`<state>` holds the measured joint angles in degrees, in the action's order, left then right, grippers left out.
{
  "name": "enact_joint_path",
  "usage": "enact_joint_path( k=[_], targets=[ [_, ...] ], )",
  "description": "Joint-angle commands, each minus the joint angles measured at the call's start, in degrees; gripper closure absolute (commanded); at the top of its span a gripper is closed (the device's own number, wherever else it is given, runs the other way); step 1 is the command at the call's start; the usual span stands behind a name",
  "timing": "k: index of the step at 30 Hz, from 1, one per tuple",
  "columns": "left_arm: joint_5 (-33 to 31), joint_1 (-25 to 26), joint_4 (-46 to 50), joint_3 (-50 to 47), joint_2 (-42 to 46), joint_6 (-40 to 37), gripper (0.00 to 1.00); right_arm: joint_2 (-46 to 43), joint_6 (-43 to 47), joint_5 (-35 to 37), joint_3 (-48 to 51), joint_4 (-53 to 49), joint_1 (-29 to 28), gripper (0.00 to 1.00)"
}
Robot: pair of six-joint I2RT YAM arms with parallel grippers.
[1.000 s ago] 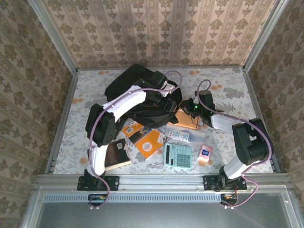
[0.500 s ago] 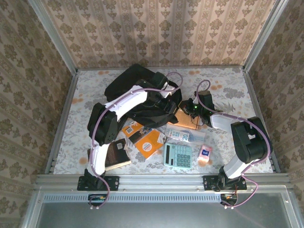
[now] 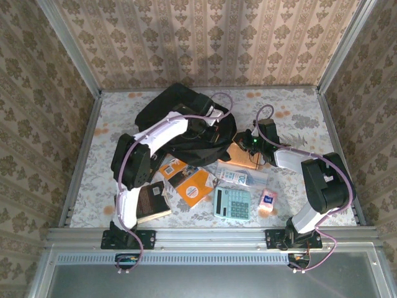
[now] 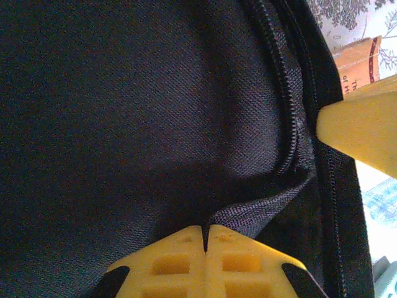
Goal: Pack the student bag
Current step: Open the student bag at the top-center of the table.
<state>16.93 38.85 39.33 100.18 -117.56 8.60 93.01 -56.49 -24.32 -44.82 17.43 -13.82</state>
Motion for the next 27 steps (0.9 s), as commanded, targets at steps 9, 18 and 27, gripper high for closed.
enact_joint_path(
  k=[9,18,27],
  targets=[
    [-3.9,-1.4,-2.8,-2.7,13.0,2.1,1.0,-3.5,5.8,3.2,-3.3,-8.4,0.0,1.0],
    [-2.7,-1.8,-4.2,-4.5,16.8,3.8,1.0,-11.5,13.5,9.3,-12.3,-22.2,-1.4,0.85],
    [0.4,-3.5,-6.5,-8.5,19.9,7.2,1.0,-0.2,3.7,-0.2,-17.6,-16.5,-4.0,1.0]
  ],
)
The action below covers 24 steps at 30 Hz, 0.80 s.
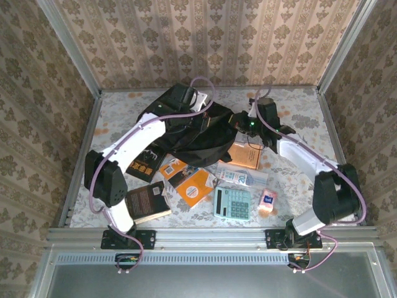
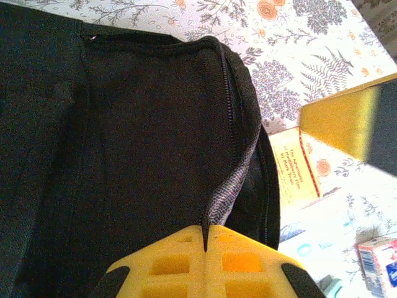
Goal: Pack the student bag
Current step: Open the student bag at the top-center of the table.
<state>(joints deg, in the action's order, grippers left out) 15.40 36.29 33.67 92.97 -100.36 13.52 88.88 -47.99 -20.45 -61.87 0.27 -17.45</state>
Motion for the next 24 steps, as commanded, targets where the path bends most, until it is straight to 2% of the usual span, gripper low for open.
enact_joint_path(
  k=[1,5,6,10,14,17,20,24],
  targets=[
    [2.4,-1.3,-0.8,-1.9,3.0,2.7,1.0,5.5,-6.5,-4.7,-0.7,2.8,-0.4,1.0],
    [4.9,-3.0,-2.6,-5.2,4.5,5.3,1.0,12.2,-11.8,-7.2,-4.0,9.5,-0.9,1.0],
    [6.0,-3.7,-2.8,-5.7,4.6,6.1,0.97,14.1,-14.2,-8.4,-4.7,12.5,-1.0,1.0],
    [7.9,-5.6,-0.4,-4.8,3.5,7.9,0.55,18.9,-22.6,-11.5,-7.1,23.6,-2.1,1.0],
    [8.0,-5.8,0.7,-2.4,3.3,7.3,0.34,20.3,-25.0,-12.2,-8.1,27.2,-2.8,1.0],
    [7.9,-5.8,3.1,1.4,1.0,6.0,0.27,20.8,-27.5,-12.9,-7.0,31.2,-2.9,1.0],
    [7.8,-5.4,5.3,5.0,-2.0,4.4,0.25,20.9,-28.3,-13.2,-6.4,32.5,-2.9,1.0],
    [4.3,-4.7,8.9,10.2,-6.4,1.4,0.25,20.9,-28.2,-13.1,-6.3,32.6,-3.2,1.0]
  ],
)
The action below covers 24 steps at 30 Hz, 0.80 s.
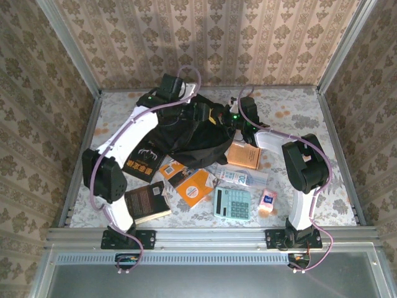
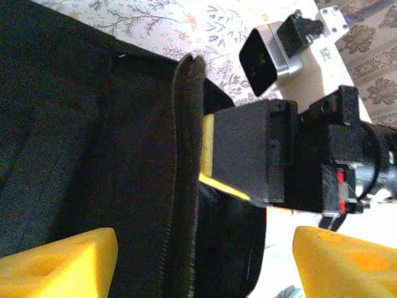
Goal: Pack the student bag
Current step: Open the student bag at the top-center of the table.
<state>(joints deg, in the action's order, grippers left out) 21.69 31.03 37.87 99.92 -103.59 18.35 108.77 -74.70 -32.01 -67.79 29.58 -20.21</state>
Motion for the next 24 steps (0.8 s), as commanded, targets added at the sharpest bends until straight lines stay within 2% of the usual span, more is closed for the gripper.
enact_joint_path(
  k=[1,6,11,14,16,17,21,24],
  targets=[
    [-3.4,0.7,5.5,4.5,-4.3,-4.3,0.26,1.0,-1.5,-1.6,-0.4,3.3,-0.4,1.0],
    [-7.2,0.7,8.0,7.6,-8.8,-7.7,0.31,1.0,-1.3,-1.6,-0.2,3.1,-0.4,1.0],
    [-4.3,1.0,7.6,8.0,-11.3,-8.6,0.43,1.0,-0.8,-1.4,-0.1,2.7,-0.4,1.0],
    [-2.3,1.0,6.6,7.7,-11.2,-9.1,0.73,0.9,0.0,-1.2,-0.2,1.9,-0.4,1.0],
    [-2.1,0.9,6.3,7.7,-10.9,-9.5,0.97,0.5,0.8,-1.0,-0.1,0.9,-0.3,1.0],
    [-2.1,0.7,6.3,7.7,-10.7,-9.6,1.0,0.1,1.4,-0.7,0.0,0.1,-0.2,1.0],
    [-2.3,-0.6,5.6,6.5,-7.5,-9.0,1.0,-5.1,9.6,2.9,0.0,-10.9,0.0,1.0],
    [-3.9,-2.2,2.5,3.5,-2.8,-7.4,1.0,-11.0,18.3,7.2,-0.1,-21.7,-0.1,0.92]
  ],
)
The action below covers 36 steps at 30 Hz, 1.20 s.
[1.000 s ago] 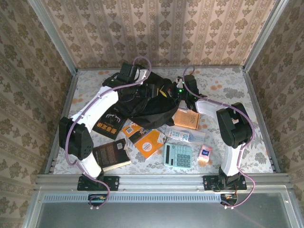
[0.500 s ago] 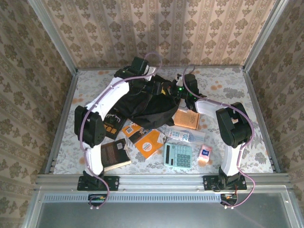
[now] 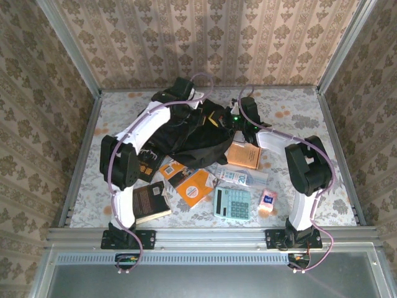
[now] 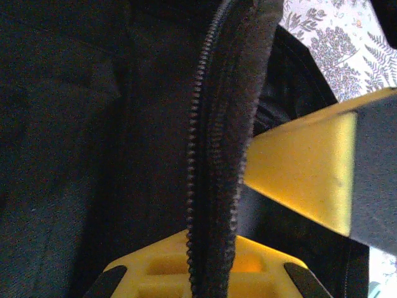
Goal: Pack the student bag
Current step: Open the student bag at the top-center of the table, then pick up the loose stationery from the bottom-center of the table.
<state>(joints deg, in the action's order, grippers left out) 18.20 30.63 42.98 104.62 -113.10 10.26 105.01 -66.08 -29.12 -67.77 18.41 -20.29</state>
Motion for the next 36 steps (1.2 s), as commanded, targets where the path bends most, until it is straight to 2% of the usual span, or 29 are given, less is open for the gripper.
enact_joint_path(
  k=[1,4,7,11,13,14,16,18,21,27,30,36],
  targets=[
    [-1.3,-2.3,-4.3,-2.7,8.6,1.6,1.0,-9.5,12.5,6.1,0.1,-13.7,-0.1,0.86],
    [-3.0,-4.1,-10.1,-7.0,13.6,5.2,1.0,-15.3,18.6,10.3,1.5,-21.5,-0.3,0.7],
    [-3.4,-6.4,-15.4,-10.2,16.9,9.1,1.0,-20.0,22.8,13.5,3.0,-29.0,-0.6,0.58],
    [-2.0,-7.5,-17.9,-11.8,17.6,13.4,1.0,-23.3,27.9,21.0,1.8,-43.7,-4.1,0.55],
    [0.0,-7.9,-18.7,-12.6,17.1,15.4,1.0,-23.7,27.5,30.6,0.1,-54.0,-8.7,0.56],
    [0.6,-8.0,-19.6,-13.4,17.1,16.4,1.0,-23.5,27.4,33.2,-0.6,-57.4,-10.8,0.57],
    [1.5,-8.0,-22.5,-16.1,17.4,18.6,1.0,-22.7,26.5,37.3,-2.0,-65.2,-15.4,0.6],
    [1.6,-8.1,-24.9,-18.5,17.6,20.6,1.0,-22.0,26.4,37.9,-2.1,-69.5,-20.1,0.62],
    [2.5,-8.1,-26.7,-20.6,16.7,22.2,1.0,-19.4,21.8,41.6,-3.8,-77.9,-27.5,0.59],
    [3.9,-8.9,-24.9,-20.4,13.2,25.4,1.0,-9.4,13.2,43.9,-10.3,-86.9,-39.6,0.42],
    [4.9,-9.7,-24.9,-20.9,12.9,26.1,1.0,-2.7,12.4,44.1,-14.8,-89.5,-42.3,0.39],
    [5.7,-11.2,-26.0,-22.4,13.3,27.1,1.0,6.1,8.6,43.0,-19.5,-91.0,-42.8,0.35]
  ],
)
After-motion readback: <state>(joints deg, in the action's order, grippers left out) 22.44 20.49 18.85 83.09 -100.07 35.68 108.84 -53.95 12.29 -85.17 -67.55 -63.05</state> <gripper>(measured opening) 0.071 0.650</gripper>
